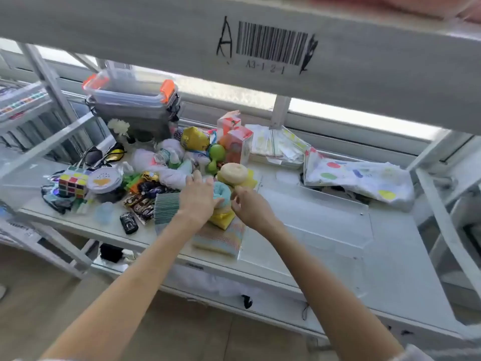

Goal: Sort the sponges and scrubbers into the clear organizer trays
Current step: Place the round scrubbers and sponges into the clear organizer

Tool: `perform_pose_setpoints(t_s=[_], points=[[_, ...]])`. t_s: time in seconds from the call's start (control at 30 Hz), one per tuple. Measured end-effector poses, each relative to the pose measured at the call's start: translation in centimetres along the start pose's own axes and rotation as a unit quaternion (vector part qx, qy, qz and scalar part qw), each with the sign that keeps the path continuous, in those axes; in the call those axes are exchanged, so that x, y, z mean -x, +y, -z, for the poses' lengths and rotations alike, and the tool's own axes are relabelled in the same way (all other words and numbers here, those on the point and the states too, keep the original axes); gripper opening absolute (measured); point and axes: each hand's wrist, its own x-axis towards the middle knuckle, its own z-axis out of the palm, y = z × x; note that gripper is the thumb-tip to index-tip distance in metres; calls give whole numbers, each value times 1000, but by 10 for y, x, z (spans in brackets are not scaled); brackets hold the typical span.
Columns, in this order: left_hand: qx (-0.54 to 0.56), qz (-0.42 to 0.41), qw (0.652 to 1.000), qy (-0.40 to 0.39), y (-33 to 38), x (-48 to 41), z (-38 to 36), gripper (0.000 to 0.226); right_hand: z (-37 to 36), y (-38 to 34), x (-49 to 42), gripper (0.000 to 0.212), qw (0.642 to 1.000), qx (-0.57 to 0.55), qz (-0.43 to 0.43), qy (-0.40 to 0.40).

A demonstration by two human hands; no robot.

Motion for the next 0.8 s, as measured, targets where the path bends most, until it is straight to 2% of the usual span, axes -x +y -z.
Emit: perform_pose_setpoints(t_s=[0.13,0.2,0.37,0.53,0.8], points=[[-23,8,1000,15,5,-22,-3,73,12,5,-41,30,996,-2,-14,83],[-2,6,1000,-8,7,-27,-10,78,13,10,-62,35,996,21,-13,90],[-4,-16,998,-68,10,-33,-18,87,9,22,-102,42,996,71,-50,34],[9,-10,996,-93,13,-37,-20,78,3,15,-119,52,995,38,-67,-70],[31,-9,993,-113,7,-31,-25,80,0,18,-108,53,999,7,-38,-36]])
